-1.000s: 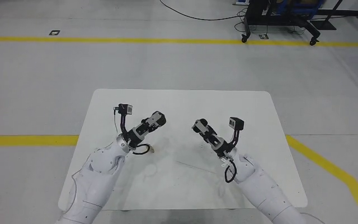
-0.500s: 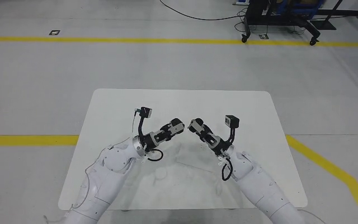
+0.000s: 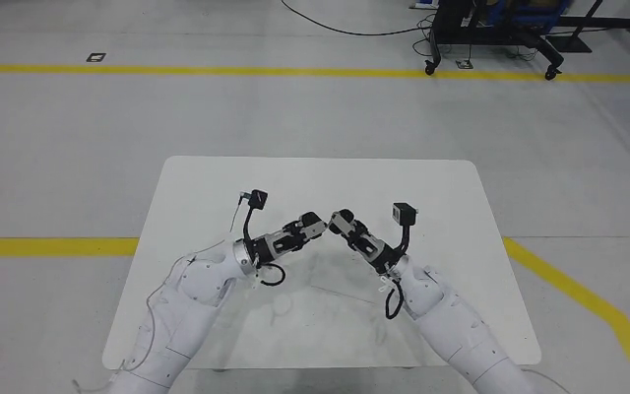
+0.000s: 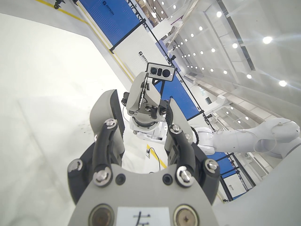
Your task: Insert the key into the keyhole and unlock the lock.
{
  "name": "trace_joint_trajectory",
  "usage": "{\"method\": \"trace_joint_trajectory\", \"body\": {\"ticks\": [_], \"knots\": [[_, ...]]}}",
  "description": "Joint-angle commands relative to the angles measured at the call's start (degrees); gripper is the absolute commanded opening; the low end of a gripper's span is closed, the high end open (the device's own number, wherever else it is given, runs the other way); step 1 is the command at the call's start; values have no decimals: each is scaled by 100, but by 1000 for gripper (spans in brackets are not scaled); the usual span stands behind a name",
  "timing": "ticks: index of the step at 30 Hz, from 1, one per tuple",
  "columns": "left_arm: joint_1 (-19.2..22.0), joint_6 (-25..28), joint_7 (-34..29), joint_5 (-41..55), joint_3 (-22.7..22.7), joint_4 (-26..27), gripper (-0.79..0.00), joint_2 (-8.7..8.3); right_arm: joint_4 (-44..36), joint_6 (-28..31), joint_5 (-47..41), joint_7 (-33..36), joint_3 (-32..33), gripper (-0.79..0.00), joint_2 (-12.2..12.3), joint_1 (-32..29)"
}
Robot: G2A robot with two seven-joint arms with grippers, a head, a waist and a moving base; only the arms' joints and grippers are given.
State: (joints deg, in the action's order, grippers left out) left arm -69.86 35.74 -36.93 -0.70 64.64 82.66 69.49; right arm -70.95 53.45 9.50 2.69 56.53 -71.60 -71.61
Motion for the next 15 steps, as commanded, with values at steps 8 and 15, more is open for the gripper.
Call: {"method": "trace_joint_trajectory", "body": {"ticks": [8, 15], "knots": [[-73, 250, 1133, -2366, -15, 393, -99, -3, -181, -232, -393, 161, 255, -785, 41, -162], [-97, 187, 1727, -4210, -49, 744, -49, -29, -309, -379, -802, 492, 377, -785, 72, -280]]}}
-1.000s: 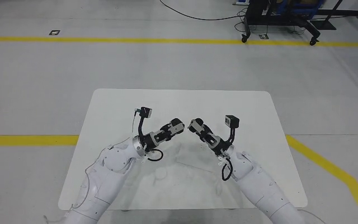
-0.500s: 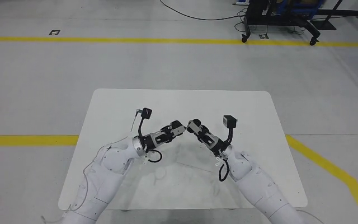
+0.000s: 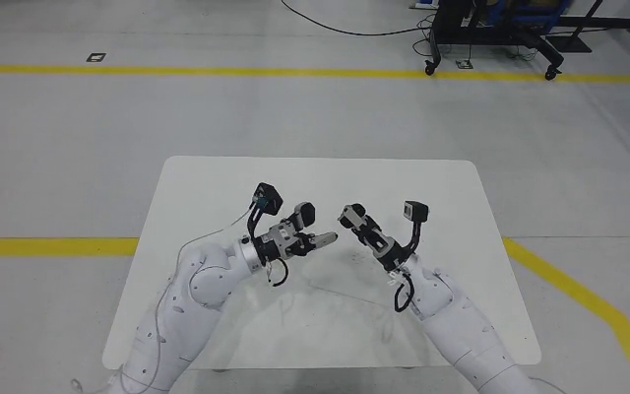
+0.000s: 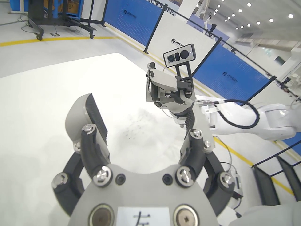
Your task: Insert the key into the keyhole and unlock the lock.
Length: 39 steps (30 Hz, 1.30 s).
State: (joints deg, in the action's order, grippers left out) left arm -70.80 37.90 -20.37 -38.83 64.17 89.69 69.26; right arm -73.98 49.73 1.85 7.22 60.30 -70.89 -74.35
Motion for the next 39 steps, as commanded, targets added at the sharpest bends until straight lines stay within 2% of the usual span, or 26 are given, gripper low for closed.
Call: {"method": "trace_joint_trajectory", "body": {"ticks": [1, 6, 17, 36, 39], "knots": [[-21, -64, 184, -692, -13, 85, -49, -10, -12, -17, -90, 92, 4, -785, 2, -13], [-89, -297, 823, -1789, -99, 153, -74, -11, -24, -39, -365, 330, -11, -785, -5, -24], [-139, -385, 1728, -2531, -140, 140, -209, -14, -37, -39, -680, 634, 22, -785, -13, -66], [-128, -540, 1796, -2717, -102, 168, -240, -27, -165, -69, -815, 943, 23, -785, -39, -149], [-150, -587, 1811, -2791, -67, 192, -271, -36, -184, -73, -811, 962, 29, -785, -41, -166]]}}
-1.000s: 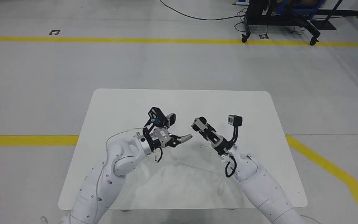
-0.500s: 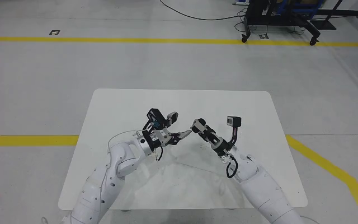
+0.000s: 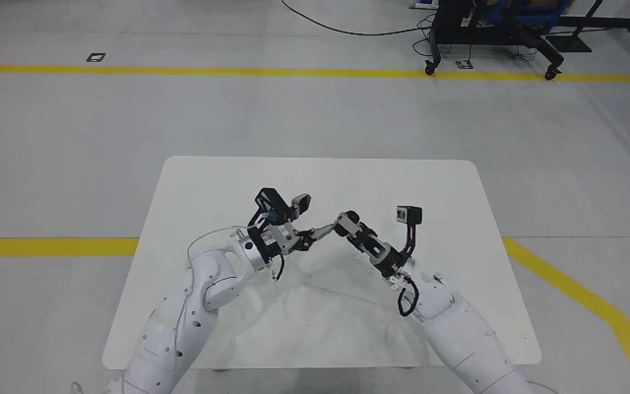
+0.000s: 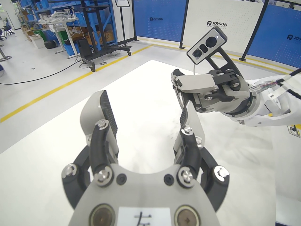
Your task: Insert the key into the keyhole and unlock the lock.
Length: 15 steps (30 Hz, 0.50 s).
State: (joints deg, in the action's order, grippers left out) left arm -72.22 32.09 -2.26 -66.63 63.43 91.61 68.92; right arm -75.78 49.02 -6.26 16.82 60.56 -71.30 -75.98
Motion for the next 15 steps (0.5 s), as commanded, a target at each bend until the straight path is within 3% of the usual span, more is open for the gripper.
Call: {"method": "trace_joint_trajectory", "body": {"ticks": [1, 8, 10, 12, 15], "knots": [[-13, -15, -2, -30, 17, 7, -277, -5, -14, 2, -6, 6, 6, -785, -1, -12], [-60, -49, 33, -110, 109, 73, -277, -28, -69, 36, -42, 24, 65, -785, 1, -82], [-86, -32, 68, -57, 140, 87, -234, -33, -81, 55, -56, 26, 91, -785, 4, -108], [-123, 26, 164, 188, 189, 74, -117, -33, -87, 78, -56, 14, 127, -785, 8, -131], [-178, 190, 389, 1031, 298, 51, -74, -17, -93, 127, -48, -24, 185, -785, 12, -165]]}}
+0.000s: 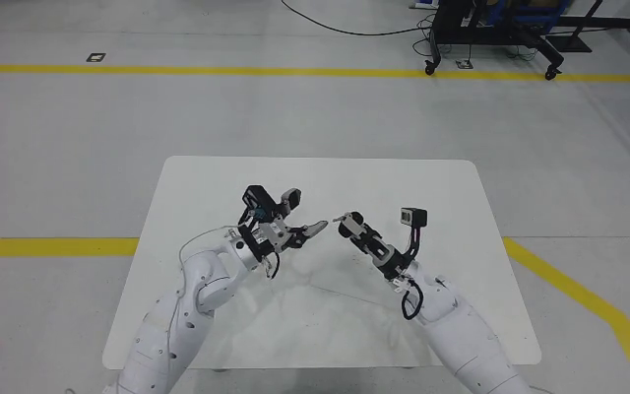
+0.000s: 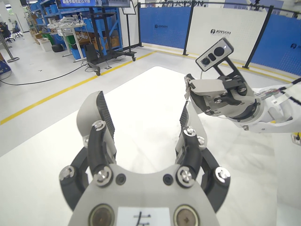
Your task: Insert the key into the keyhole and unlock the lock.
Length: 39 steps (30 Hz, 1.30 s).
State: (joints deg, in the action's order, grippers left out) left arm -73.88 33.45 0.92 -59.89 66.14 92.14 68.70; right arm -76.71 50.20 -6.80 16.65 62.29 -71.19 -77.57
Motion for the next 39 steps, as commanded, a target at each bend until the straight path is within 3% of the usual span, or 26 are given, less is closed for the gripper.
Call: {"method": "trace_joint_trajectory", "body": {"ticks": [1, 3, 5, 8, 10, 16, 20, 28, 32, 35, 36, 39], "knots": [[-33, 122, 137, 768, 61, -13, -52, 16, 1, 20, 12, -12, 26, -785, 2, -15], [-85, 347, 203, 1935, 72, -31, -25, 47, 8, 34, 20, -13, 42, -785, 2, -31], [-74, 555, -169, 3167, 26, -121, 0, 59, 28, 49, 13, 7, 32, -785, -2, -36], [34, 610, -1350, 5269, -116, -270, 0, 44, 72, 92, -15, 73, -24, -785, -16, -9], [130, 468, -2137, 5971, -73, -388, 0, -3, 111, 92, -61, 107, -54, -785, -26, 21], [212, 301, -3294, 6500, -110, -496, -3, -66, 192, 168, -314, 311, -121, -785, -40, 88], [258, 238, -3786, 6723, -149, -469, -55, -91, 197, 205, -519, 523, -153, -785, -37, 121], [261, 18, -3940, 6299, -183, -439, -129, -119, 276, 206, -707, 829, -212, -785, -36, 180], [291, -49, -4002, 6198, -298, -404, -271, -110, 319, 201, -740, 923, -234, -785, -39, 217], [302, -63, -3913, 6082, -313, -401, -296, -108, 334, 207, -753, 952, -233, -785, -40, 225], [305, -60, -3895, 6061, -320, -398, -345, -107, 339, 208, -763, 968, -235, -785, -40, 224], [318, -64, -3859, 5982, -339, -412, -397, -107, 340, 205, -800, 1053, -254, -785, -39, 229]]}}
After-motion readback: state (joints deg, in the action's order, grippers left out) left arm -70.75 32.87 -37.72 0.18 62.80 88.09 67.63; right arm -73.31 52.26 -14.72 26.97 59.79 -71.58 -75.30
